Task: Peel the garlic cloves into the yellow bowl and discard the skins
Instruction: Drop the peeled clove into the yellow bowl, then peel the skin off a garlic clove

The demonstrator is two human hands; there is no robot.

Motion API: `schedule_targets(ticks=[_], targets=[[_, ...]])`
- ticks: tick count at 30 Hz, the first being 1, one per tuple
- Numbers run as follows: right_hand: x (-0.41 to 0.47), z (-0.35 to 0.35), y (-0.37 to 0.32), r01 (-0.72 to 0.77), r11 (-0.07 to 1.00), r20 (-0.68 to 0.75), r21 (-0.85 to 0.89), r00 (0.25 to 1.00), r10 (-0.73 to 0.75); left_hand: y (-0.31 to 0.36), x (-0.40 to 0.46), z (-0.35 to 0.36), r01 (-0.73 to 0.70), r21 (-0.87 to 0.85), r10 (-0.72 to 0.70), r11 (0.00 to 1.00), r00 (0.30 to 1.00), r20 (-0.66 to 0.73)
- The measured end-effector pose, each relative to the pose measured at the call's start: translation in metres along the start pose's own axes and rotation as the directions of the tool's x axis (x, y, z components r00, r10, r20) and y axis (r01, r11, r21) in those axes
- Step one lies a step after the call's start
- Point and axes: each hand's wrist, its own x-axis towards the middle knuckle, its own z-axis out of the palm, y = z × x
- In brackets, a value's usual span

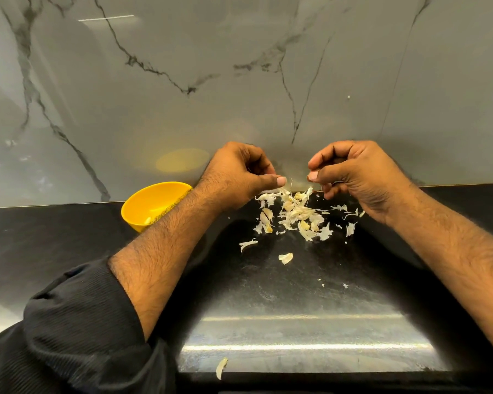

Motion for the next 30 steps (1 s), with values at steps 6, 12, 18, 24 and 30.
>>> schedule_targets(ticks=[6,12,18,24,30], targets=[[-0.006,-0.001,-0.012,0.125,0.88,0.193,-0.458,0.98,-0.038,-0.003,-0.001,0.002,-0.028,0.039,0.024,0.999,0.995,0.099],[-0.01,0.0,-0.017,0.212,0.803,0.421,-0.557,0.905,0.054,-0.003,-0.001,0.004,-0.043,0.009,0.043,0.999,0.995,0.086],[-0.011,0.006,-0.013,0.23,0.7,0.409,-0.677,0.907,0.098,-0.002,-0.002,0.006,-0.044,0.019,0.042,0.999,0.992,0.122],[-0.013,0.012,-0.013,0.289,0.677,0.405,-0.677,0.914,0.016,0.0,-0.005,0.006,-0.043,0.002,0.043,0.999,0.992,0.123],[-0.01,0.004,-0.016,0.249,0.818,0.274,-0.519,0.955,-0.117,0.001,-0.005,0.005,-0.037,-0.009,0.038,0.999,0.993,0.11]])
